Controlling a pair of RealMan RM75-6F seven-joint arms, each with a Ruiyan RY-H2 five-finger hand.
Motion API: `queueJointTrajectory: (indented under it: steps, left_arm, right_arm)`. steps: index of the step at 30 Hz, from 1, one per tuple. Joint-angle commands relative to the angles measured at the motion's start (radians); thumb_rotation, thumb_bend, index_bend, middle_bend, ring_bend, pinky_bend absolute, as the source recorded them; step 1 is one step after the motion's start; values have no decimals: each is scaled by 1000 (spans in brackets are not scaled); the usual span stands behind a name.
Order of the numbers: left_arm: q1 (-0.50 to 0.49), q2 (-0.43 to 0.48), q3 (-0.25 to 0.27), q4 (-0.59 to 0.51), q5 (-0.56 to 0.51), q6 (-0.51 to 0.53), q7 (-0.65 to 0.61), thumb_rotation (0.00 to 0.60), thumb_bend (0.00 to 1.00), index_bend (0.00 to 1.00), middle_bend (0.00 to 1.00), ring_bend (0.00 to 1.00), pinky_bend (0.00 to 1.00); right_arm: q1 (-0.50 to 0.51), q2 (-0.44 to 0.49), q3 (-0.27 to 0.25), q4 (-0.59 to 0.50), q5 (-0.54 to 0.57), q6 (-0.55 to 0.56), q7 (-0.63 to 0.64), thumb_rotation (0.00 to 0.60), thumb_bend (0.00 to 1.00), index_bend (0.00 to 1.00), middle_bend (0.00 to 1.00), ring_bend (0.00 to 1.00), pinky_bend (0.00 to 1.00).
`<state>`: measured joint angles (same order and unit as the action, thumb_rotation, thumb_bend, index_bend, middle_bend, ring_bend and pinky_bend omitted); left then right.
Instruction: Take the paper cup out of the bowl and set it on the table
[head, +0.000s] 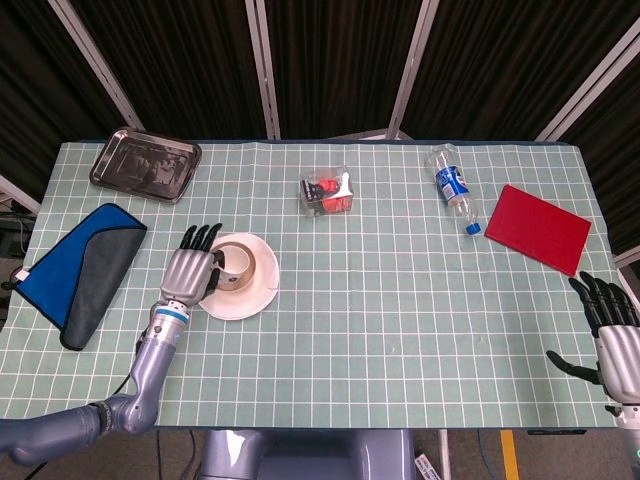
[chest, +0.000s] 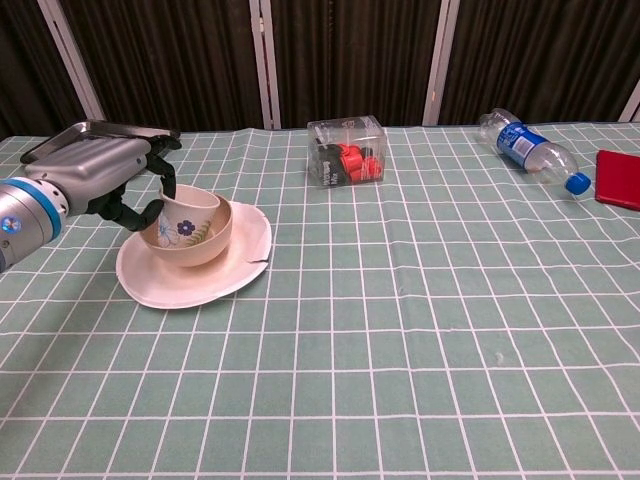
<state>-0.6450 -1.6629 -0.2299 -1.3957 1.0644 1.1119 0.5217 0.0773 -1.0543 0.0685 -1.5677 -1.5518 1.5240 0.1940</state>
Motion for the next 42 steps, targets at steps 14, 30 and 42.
queueJointTrajectory:
  steps: [14, 30, 42]
  left_arm:
    - [142, 215, 57, -171, 246, 244, -173, 600, 627, 572, 0, 0, 0]
    - [224, 90, 137, 193, 283, 212, -418, 600, 626, 571, 0, 0, 0]
    - [238, -13, 160, 345, 319, 192, -492, 600, 627, 557, 0, 0, 0]
  right_arm:
    - [-4, -4, -1, -5, -3, 8, -18, 600, 37, 36, 0, 0, 0]
    - [-1, -16, -6, -10, -7, 1, -53, 600, 37, 36, 0, 0, 0]
    - [-3, -12, -4, -8, -7, 5, -40, 600, 37, 36, 0, 0, 0]
